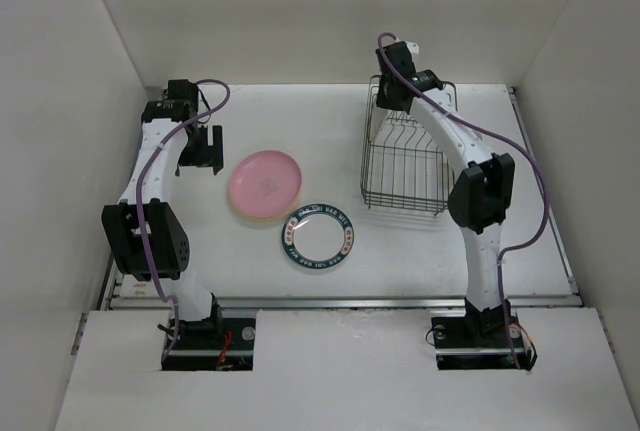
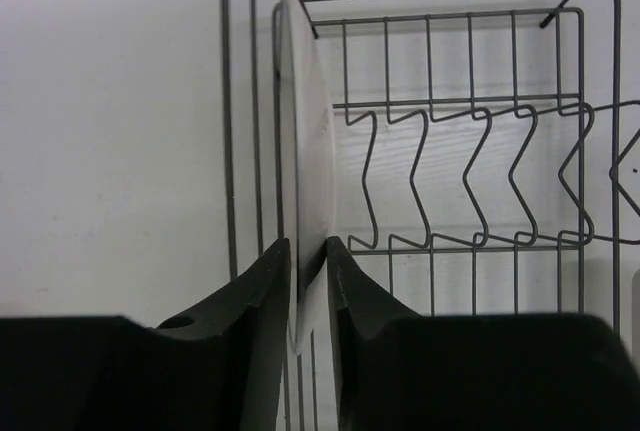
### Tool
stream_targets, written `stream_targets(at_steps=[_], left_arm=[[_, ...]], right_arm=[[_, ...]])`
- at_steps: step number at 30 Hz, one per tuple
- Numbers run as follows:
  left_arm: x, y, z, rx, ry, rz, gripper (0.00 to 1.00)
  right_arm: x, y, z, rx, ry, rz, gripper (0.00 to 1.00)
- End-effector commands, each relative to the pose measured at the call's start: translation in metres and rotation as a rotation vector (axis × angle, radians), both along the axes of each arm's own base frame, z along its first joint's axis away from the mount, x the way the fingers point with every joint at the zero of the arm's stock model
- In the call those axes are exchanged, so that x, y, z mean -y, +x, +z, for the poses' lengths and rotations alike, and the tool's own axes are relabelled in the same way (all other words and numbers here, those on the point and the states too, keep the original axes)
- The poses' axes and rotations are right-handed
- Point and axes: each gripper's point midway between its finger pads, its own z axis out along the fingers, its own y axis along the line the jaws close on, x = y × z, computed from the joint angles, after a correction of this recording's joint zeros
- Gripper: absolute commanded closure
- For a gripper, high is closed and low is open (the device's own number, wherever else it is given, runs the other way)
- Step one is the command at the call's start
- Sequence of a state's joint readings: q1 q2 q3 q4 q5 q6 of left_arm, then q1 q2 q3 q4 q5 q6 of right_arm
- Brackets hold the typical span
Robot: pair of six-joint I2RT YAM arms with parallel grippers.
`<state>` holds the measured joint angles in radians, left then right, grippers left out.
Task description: Unload the plates from the dish rack
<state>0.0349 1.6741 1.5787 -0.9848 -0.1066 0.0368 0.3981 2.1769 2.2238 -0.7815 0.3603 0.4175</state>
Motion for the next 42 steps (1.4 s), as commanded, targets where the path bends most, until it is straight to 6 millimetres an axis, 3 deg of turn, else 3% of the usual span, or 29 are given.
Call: stream_targets(at_steps=[1, 4, 6, 7, 8, 11, 16, 18, 22, 26, 29, 34, 38, 39, 40, 42], left_arm=[[-0.005, -0.006, 0.002, -0.009, 0.017, 0.005, 0.16], [-0.005, -0.006, 0.002, -0.009, 0.017, 0.005, 0.16], [-0.005, -0.006, 0.002, -0.009, 0.017, 0.005, 0.16], [-0.005, -0.006, 0.002, -0.009, 0.017, 0.005, 0.16], [-0.005, -0.006, 0.002, -0.009, 0.017, 0.005, 0.16], [-0.005, -0.006, 0.002, -0.009, 0.017, 0.005, 0.16], [-0.005, -0.006, 0.002, -0.009, 0.017, 0.005, 0.16], [-0.005, -0.006, 0.000, -0.018, 0.017, 0.005, 0.16], [-0.005, -0.004, 0.002, -0.009, 0.017, 0.005, 0.16], [-0.005, -0.003, 0.002, -0.017, 0.017, 0.005, 0.16], [-0.005, -0.004, 0.004, -0.017, 0.017, 0.005, 0.16], [-0.005, -0.004, 0.004, -0.017, 0.017, 0.005, 0.16], [-0.005, -0.004, 0.004, -0.017, 0.017, 0.005, 0.16], [-0.005, -0.004, 0.004, -0.017, 0.017, 0.005, 0.16], [-0.007, -0.004, 0.005, -0.017, 0.026, 0.008, 0.16], [-0.007, -0.003, 0.002, -0.026, 0.025, 0.008, 0.16]], right_arm=[[0.008, 0.005, -0.010, -0.026, 0.000, -0.027, 0.75], [0.011, 0.004, -0.017, -0.043, -0.023, -0.027, 0.76], [0.011, 0.004, -0.017, -0.043, -0.033, -0.019, 0.86], [0.014, 0.005, -0.017, -0.041, -0.047, -0.021, 0.98], [0.016, 0.004, -0.014, -0.038, -0.056, -0.032, 1.00], [0.025, 0.003, 0.010, 0.004, -0.076, -0.056, 1.00], [0.044, -0.010, 0.089, 0.175, -0.167, -0.134, 1.00], [0.053, -0.013, 0.110, 0.231, -0.211, -0.177, 1.00], [0.056, -0.023, 0.126, 0.262, -0.315, -0.203, 1.00], [0.063, -0.019, 0.105, 0.216, -0.401, -0.223, 1.00], [0.069, -0.024, 0.101, 0.199, -0.421, -0.242, 1.00], [0.072, -0.050, 0.162, 0.320, -0.319, -0.249, 1.00], [0.043, -0.075, 0.187, 0.364, -0.203, -0.080, 1.00], [0.014, -0.079, 0.168, 0.331, -0.157, 0.060, 1.00], [0.002, -0.093, 0.176, 0.349, -0.110, 0.141, 1.00], [-0.033, -0.107, 0.156, 0.308, -0.029, 0.333, 1.00]])
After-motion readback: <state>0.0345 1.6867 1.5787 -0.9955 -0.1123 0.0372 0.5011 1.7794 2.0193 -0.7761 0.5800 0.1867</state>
